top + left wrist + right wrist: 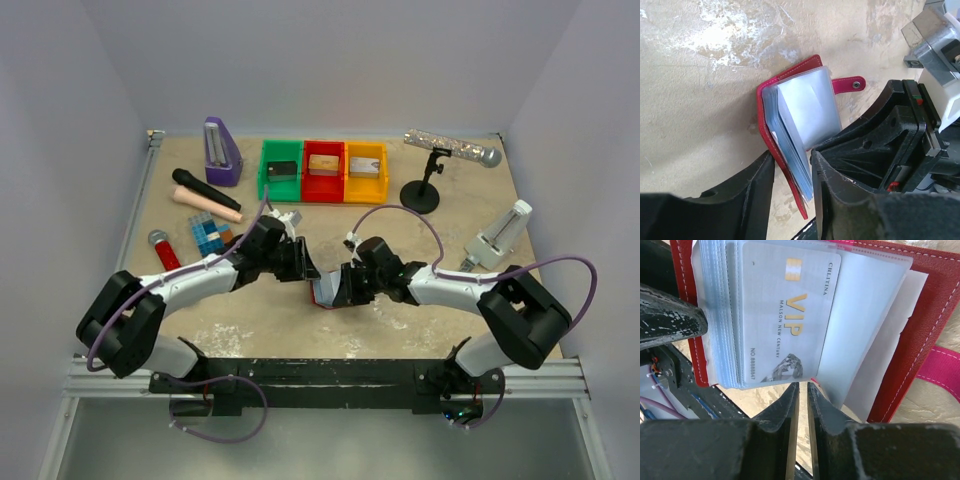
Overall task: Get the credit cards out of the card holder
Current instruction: Place the card holder at the center of the board.
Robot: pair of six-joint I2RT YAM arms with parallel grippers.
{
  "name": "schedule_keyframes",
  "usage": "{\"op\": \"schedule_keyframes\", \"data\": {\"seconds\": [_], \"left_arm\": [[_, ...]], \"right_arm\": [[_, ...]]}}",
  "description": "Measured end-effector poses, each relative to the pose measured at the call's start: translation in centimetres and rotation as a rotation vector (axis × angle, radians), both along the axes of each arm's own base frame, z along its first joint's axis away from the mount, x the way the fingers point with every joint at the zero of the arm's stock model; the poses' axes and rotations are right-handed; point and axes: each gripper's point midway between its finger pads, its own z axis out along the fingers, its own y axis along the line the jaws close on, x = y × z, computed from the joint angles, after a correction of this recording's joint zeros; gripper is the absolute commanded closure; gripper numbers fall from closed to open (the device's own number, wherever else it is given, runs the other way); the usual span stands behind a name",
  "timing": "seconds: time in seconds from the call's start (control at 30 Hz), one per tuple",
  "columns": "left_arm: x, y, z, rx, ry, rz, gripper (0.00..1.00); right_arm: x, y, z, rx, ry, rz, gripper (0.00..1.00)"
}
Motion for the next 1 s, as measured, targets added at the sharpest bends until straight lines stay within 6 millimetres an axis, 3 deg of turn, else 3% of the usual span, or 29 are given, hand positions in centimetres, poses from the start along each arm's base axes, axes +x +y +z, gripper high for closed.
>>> {"op": "schedule_keyframes", "data": {"seconds": [0.23, 0.4, 0.67, 0.83, 1.0], "left_arm": [[0.4, 1.0, 0.0, 0.065, 0.023, 0.02, 0.52], [0.4, 2.7, 0.1, 0.14, 0.011, 0.063, 0.49], [0.1, 5.4, 2.2, 0.21, -0.056, 0.129, 0.51], [0.2, 4.1, 4.3, 0.101, -0.121, 0.101, 0.56], [-0.7, 2.5, 3.0, 0.01, -0.088, 0.063, 0.58]], "right_arm": [[0.0, 0.0, 0.0, -0.001, 0.001, 0.001, 0.81], [-0.1, -0.1, -0.4, -0.011, 0.01, 0.001, 0.81], [-0.2, -0.2, -0.1, -0.019, 0.016, 0.003, 0.77], [-0.2, -0.2, 1.6, -0.002, -0.007, 0.011, 0.74], [1.3, 1.1, 4.8, 0.037, -0.066, 0.027, 0.72]]}}
